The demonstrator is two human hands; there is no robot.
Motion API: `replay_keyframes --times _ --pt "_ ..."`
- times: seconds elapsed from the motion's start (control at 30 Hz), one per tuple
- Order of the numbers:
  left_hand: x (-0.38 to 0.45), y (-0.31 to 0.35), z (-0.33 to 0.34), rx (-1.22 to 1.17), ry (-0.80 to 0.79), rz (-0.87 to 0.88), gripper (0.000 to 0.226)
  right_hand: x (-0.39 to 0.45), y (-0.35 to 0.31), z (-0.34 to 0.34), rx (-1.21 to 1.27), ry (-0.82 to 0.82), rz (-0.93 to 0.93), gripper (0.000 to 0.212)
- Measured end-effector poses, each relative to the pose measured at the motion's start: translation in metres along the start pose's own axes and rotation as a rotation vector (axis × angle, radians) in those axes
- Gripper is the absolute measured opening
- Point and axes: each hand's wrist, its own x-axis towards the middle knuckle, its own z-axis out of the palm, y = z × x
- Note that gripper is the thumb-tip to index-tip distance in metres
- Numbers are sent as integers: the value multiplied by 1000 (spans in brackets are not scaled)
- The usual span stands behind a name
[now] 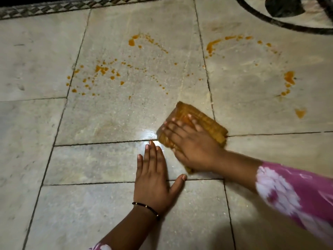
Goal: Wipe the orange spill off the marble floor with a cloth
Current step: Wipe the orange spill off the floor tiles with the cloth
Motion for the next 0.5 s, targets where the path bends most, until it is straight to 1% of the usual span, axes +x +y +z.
replay_keyframes --times 0.03,0.1,0.13,0.2,0.27,0.33,0.4,0.5 --pt "0 -1 1 -7 7 -2 92 -16 -5 1 9 -8 -26 59" --pt "0 -1 3 -11 17 -2 92 -54 10 1 27 -29 -43 59" --pt "-1 -1 3 -8 24 -4 92 -68 26 -2 35 -36 -4 60" --pt "-2 -1 2 -1 22 -6 92 -77 64 -9 73 -50 162 63" --pt "-1 0 0 -1 8 -3 92 -57 95 -14 106 -28 332 68" --pt "-1 0 -2 -16 -5 -9 92 -21 104 -13 47 26 381 70" --pt "-1 1 -4 -28 -15 -5 91 13 86 -7 33 37 346 70" --pt "-1 1 -2 -28 -10 -4 91 18 25 3 -11 46 114 61"
